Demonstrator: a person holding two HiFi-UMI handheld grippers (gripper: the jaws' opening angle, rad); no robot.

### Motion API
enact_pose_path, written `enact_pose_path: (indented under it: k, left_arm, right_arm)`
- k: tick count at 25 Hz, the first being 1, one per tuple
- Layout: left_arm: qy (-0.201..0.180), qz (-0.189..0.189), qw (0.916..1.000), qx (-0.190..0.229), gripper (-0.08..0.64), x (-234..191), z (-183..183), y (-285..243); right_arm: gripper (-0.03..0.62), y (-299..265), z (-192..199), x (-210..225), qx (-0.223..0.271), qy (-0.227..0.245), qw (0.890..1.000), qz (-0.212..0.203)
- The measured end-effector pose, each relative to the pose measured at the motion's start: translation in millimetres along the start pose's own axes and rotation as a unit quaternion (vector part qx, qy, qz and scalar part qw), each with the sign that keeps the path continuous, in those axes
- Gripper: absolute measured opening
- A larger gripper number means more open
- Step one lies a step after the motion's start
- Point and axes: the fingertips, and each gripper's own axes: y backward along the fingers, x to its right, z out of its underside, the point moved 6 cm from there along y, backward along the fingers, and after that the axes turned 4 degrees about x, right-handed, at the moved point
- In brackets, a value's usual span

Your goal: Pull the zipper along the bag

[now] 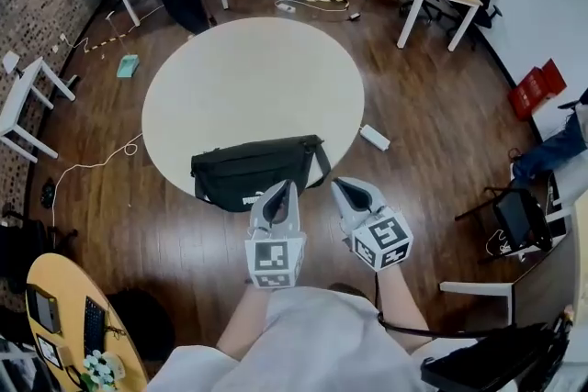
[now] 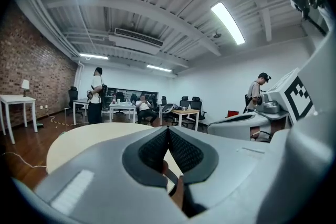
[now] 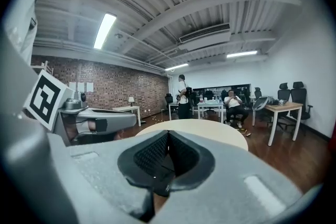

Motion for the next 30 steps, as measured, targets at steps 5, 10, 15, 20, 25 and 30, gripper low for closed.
enact_pose_path:
  k: [5, 10, 15, 20, 25, 30]
  left_arm:
    - [0.018, 0.022, 0.9989, -0.038, 0.015, -24.5, 19.3, -62.4]
    - [0.034, 0.023, 0.9954, -0.087, 0.015, -15.6, 51.4, -105.3]
    - [0.065, -0.018, 0.9873, -0.144, 0.015, -5.5, 79.0, -140.4]
    - [0.130, -0.081, 0.9662, -0.208, 0.015, 11.4, 115.5, -174.6]
    - [0.201, -0.129, 0.9385, -0.249, 0.015, 23.2, 154.4, -206.8]
    - [0.245, -0.172, 0.9156, -0.269, 0.015, 22.6, 183.3, -224.3]
  right_arm:
    - [-0.009, -42.6, 23.2, 31.8, -0.051, -0.015, 0.999, 0.007]
    - [-0.009, -75.4, 49.5, 86.6, -0.114, 0.000, 0.993, -0.015]
    - [-0.009, -136.3, 74.8, 147.8, -0.219, 0.052, 0.971, -0.086]
    - [-0.009, -217.1, 119.7, 187.0, -0.338, 0.063, 0.907, -0.242]
    - [-0.009, -286.7, 180.4, 193.0, -0.458, 0.074, 0.815, -0.347]
    - [-0.009, -312.0, 235.6, 187.0, -0.555, 0.090, 0.719, -0.410]
